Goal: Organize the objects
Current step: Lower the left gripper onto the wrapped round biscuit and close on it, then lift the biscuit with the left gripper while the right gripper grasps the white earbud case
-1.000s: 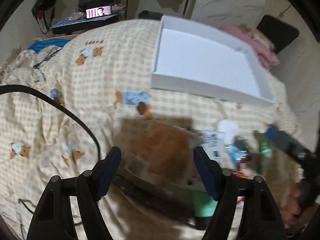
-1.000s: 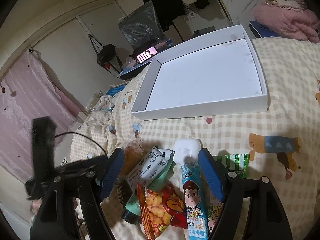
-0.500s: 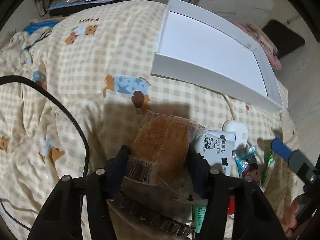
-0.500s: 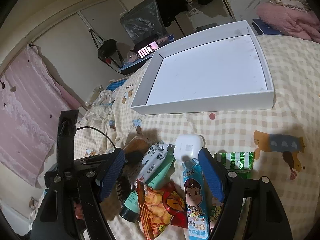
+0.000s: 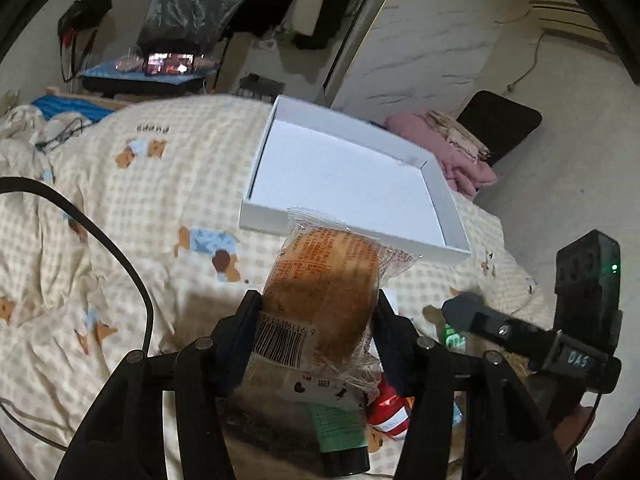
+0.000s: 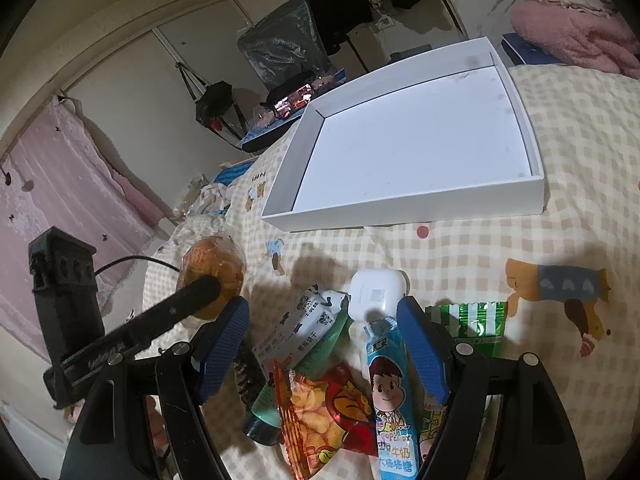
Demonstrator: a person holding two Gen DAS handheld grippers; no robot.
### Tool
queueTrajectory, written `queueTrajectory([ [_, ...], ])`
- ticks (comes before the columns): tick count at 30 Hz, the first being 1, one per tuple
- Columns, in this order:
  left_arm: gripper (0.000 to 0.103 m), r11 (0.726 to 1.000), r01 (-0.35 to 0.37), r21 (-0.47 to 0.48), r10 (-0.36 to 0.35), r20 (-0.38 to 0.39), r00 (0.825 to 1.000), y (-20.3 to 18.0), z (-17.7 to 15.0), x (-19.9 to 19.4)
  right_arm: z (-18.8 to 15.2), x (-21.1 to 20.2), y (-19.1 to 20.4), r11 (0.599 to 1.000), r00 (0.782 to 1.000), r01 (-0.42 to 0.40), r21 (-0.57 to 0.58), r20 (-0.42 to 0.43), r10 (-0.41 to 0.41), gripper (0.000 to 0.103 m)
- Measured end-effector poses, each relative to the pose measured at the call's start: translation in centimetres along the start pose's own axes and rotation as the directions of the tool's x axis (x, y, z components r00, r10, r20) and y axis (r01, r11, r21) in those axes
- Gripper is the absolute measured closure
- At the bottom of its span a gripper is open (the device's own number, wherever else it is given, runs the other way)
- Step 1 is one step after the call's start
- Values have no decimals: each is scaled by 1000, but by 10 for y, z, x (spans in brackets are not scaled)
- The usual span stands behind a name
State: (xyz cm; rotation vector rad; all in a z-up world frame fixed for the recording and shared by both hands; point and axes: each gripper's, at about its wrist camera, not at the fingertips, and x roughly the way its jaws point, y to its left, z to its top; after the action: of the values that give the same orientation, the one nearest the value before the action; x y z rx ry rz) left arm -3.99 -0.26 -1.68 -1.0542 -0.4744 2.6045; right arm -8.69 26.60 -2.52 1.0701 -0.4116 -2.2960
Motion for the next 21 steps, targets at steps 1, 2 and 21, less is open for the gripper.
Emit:
queueTrajectory([
  [1,45,1000,-1,-14,1,-8,1000,1,-1,3,0,0,-1,1000,1000,-1,4,-2,1,25],
  [2,45,999,-3,-42,2,-12,1000,5,-2,6,0,1,-1,1000,1000,-2,9,-5,2,25],
  [21,45,992,-69,-106,59,-93,994,25,-9,21,-1,6,-1,1000,1000,-8,14,-23,8,25],
])
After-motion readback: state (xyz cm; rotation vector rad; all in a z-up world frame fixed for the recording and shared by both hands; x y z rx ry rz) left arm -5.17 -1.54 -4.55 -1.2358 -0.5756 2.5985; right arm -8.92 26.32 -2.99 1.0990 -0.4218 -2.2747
